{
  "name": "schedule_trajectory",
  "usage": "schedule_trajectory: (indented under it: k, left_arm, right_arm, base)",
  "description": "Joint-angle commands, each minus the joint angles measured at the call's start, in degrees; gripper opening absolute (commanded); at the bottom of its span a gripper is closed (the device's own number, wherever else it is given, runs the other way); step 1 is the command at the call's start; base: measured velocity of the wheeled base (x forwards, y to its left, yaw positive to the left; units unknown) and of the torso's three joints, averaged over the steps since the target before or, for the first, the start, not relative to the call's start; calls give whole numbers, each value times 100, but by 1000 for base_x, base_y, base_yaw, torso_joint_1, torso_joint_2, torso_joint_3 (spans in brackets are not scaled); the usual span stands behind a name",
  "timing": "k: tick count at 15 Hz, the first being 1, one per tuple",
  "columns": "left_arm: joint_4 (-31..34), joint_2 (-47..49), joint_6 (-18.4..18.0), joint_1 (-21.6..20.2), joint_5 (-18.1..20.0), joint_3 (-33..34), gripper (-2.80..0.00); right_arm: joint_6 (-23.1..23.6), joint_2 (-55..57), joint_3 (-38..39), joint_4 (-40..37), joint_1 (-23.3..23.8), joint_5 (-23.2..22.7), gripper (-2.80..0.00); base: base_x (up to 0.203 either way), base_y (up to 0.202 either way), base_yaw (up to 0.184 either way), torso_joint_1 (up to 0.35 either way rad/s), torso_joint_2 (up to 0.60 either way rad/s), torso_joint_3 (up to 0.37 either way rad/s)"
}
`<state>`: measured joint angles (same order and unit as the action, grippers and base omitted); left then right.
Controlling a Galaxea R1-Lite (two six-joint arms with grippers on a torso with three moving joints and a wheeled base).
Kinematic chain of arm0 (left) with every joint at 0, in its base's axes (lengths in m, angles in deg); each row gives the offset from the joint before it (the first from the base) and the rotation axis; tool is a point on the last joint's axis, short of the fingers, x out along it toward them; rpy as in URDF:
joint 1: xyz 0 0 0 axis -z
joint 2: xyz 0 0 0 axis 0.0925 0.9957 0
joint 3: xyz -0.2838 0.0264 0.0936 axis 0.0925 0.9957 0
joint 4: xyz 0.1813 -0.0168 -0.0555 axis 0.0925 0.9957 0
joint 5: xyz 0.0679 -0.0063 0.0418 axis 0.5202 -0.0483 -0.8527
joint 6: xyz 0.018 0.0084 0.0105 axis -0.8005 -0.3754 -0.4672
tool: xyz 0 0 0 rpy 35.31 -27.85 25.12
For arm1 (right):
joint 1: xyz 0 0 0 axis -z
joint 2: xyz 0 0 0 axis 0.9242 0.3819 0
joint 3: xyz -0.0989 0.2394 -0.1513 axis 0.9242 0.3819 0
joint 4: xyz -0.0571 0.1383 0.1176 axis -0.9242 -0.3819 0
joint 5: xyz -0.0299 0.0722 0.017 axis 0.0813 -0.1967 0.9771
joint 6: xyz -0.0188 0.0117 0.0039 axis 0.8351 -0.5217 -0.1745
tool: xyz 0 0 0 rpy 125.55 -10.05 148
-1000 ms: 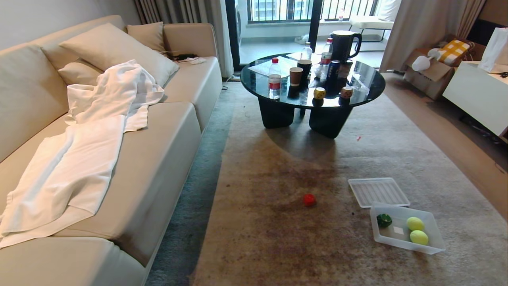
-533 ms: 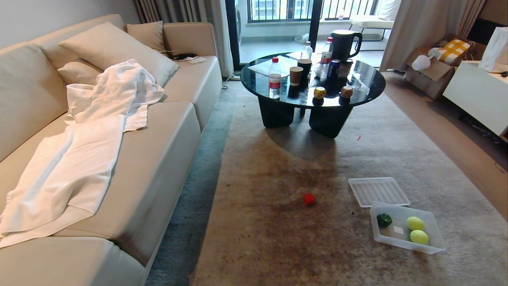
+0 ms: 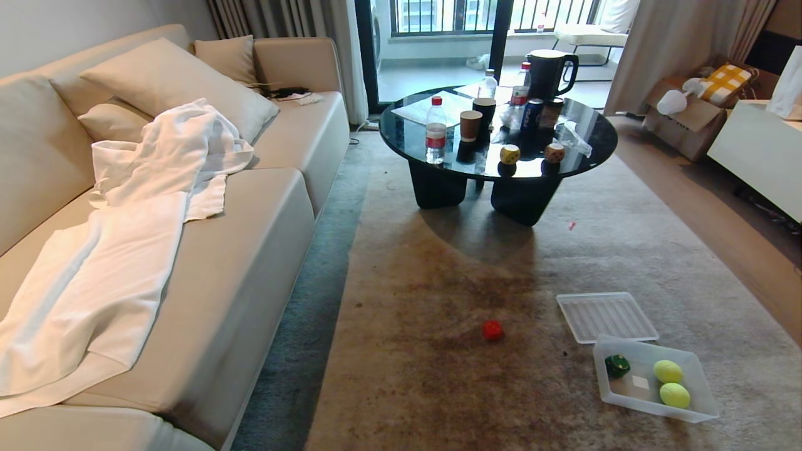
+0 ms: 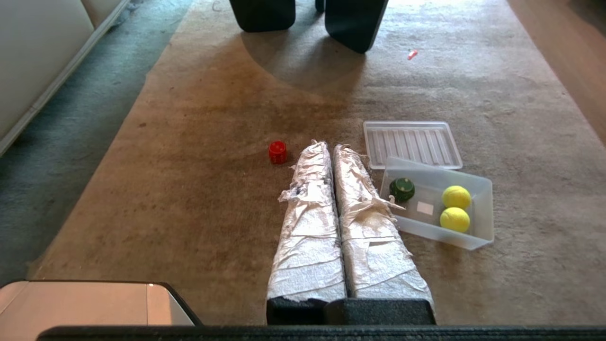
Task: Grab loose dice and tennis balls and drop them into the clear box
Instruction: Find toys out of the box
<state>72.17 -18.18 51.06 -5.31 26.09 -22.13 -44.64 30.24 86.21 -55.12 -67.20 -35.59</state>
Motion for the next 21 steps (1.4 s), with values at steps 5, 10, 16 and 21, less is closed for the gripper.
schedule_trajectory:
  k: [5, 10, 16, 21]
  left_arm:
    - [9, -1, 3, 0, -2, 9, -280]
    - [9, -1, 12, 0, -2, 3, -280]
    - [9, -1, 12, 0, -2, 9, -280]
    - [9, -1, 3, 0, -2, 9, -280]
  right_arm:
    - [3, -4, 2, -2, 0, -4, -280]
    - [3, -4, 2, -2, 0, -4, -280]
    - [3, -3, 2, -2, 0, -4, -280]
    - [3, 2, 2, -2, 0, -4, -280]
  base:
    - [182, 0, 0, 2, 3, 4]
    - [22, 0, 0, 0, 1, -1]
    - [0, 0, 0, 0, 0, 0]
    - [0, 0, 0, -1, 1, -29]
